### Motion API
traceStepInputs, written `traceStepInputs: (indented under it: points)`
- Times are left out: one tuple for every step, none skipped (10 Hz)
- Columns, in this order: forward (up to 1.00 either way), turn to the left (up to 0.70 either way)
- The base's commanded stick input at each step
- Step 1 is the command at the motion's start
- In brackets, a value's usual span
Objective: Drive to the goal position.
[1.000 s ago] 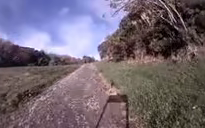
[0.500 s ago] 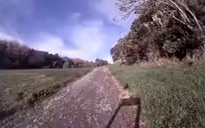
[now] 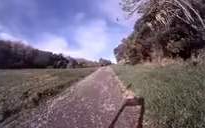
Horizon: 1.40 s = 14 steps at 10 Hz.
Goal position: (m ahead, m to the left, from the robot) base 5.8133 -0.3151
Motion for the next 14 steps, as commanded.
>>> traceStepInputs:
  points:
    - [0.7, 0.0]
    - [0.7, 0.0]
    - [0.7, 0.0]
    - [0.7, 0.0]
    - [0.7, 0.0]
    - [0.7, 0.0]
    - [0.7, 0.0]
    - [0.7, 0.0]
    - [0.7, 0.0]
    - [0.7, 0.0]
    - [0.7, 0.0]
    - [0.7, -0.01]
    - [0.7, 0.0]
    - [0.7, -0.01]
